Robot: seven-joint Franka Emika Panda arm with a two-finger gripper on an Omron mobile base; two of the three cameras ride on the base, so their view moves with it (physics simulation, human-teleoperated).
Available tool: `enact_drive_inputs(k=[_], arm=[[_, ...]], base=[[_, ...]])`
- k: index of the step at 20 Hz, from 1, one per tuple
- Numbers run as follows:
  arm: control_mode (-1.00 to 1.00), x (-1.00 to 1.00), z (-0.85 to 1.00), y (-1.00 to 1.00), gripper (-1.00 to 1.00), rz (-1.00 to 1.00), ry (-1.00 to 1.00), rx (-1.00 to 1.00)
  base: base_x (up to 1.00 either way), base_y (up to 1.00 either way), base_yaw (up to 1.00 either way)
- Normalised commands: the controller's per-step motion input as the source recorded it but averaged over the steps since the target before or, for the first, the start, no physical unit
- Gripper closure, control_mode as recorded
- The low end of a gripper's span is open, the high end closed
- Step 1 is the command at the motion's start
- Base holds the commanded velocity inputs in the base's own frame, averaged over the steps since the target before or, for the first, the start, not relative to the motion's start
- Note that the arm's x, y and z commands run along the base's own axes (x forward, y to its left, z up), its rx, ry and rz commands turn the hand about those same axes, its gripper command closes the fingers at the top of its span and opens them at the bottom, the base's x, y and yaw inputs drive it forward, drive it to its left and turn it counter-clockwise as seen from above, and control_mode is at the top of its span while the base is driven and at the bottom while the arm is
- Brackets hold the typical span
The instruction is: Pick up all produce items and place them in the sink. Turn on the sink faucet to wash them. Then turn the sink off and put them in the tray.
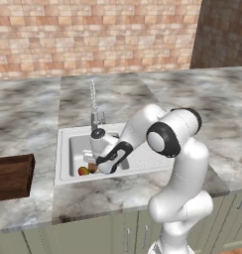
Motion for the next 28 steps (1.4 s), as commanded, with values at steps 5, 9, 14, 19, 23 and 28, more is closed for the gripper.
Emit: enact_drive_inputs(k=[5,9,14,19,23,28], arm=[[-1.00,0.19,-0.19,0.00,-1.00,0.00,-0.03,0.00],[-1.00,0.22,-0.19,0.00,-1.00,0.00,-0.03,0.00],[-1.00,0.24,-0.18,0.06,-1.00,0.00,-0.01,0.00],[-1.00,0.28,-0.20,0.13,-1.00,0.00,0.00,0.00],[-1.00,0.39,-0.20,0.08,-1.00,0.00,0.00,0.00],[-1.00,0.41,-0.23,0.01,-1.00,0.01,0.00,0.00]], base=[[0.00,0.00,0.00],[0.00,0.00,0.00],[0.00,0.00,0.00],[0.00,0.00,0.00],[0.00,0.00,0.00],[0.00,0.00,0.00]])
